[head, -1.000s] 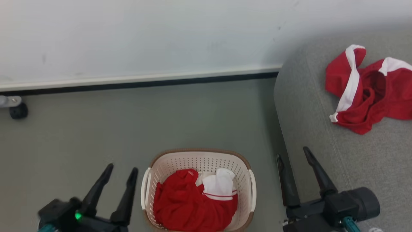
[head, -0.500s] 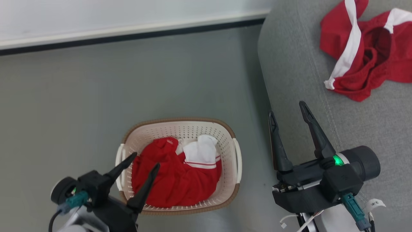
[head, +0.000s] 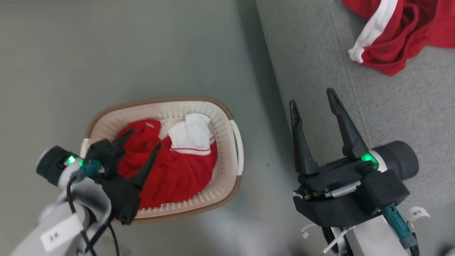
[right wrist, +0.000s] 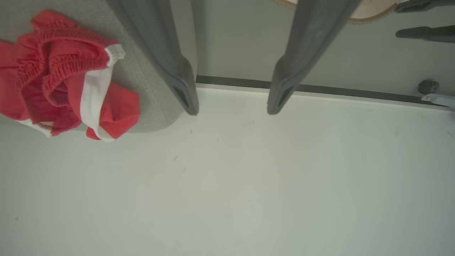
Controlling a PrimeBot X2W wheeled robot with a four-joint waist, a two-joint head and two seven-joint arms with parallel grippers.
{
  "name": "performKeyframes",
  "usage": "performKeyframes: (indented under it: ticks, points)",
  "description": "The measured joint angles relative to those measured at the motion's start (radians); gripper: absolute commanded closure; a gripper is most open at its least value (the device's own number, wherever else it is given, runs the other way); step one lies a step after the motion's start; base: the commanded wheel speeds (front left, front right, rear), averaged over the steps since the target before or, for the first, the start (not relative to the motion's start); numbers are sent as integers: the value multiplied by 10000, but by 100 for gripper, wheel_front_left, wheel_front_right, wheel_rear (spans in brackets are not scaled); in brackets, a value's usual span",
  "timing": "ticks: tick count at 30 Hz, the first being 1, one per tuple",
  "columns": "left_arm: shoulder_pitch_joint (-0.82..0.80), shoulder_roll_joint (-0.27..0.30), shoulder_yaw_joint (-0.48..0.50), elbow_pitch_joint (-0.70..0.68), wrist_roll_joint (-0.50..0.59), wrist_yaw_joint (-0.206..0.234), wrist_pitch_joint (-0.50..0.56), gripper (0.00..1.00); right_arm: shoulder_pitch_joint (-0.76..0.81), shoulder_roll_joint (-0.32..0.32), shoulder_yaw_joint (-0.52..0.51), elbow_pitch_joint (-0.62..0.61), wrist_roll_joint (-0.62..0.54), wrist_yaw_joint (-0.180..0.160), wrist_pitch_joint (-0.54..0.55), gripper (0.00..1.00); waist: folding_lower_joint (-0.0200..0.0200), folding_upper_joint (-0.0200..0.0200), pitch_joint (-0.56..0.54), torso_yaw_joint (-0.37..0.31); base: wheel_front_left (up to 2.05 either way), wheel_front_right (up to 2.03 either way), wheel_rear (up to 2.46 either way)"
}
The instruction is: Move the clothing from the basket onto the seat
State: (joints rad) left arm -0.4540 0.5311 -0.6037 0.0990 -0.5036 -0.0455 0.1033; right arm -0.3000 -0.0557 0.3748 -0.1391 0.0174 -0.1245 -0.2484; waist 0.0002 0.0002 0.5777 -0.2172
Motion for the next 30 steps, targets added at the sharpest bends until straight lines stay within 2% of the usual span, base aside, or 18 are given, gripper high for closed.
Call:
performKeyframes:
  ticks: [7,13,17,25,30]
  points:
    - [-816,353,-21,849,301,-73,755,0,-461,8,293,-257,782,0,-8,0,0,1,1008,-515,0,0,0]
    - [-1344,362,29,1461,359,-59,1275,0,-480,10,453,-257,1346,0,-12,0,0,0,1621,-1052,0,0,0]
    - [-1409,686,174,1975,353,27,1699,0,-494,21,675,-276,1699,0,-13,0,-1,-1,1931,-1394,0,0,0]
    - [-1922,759,186,2332,330,73,2328,0,-481,33,846,-512,1818,0,-82,0,-1,-1,2547,-1867,0,0,0]
    - [-2122,926,4,2646,679,132,2872,0,-560,40,1281,-566,2019,0,-82,0,-1,0,2965,-2073,0,0,0]
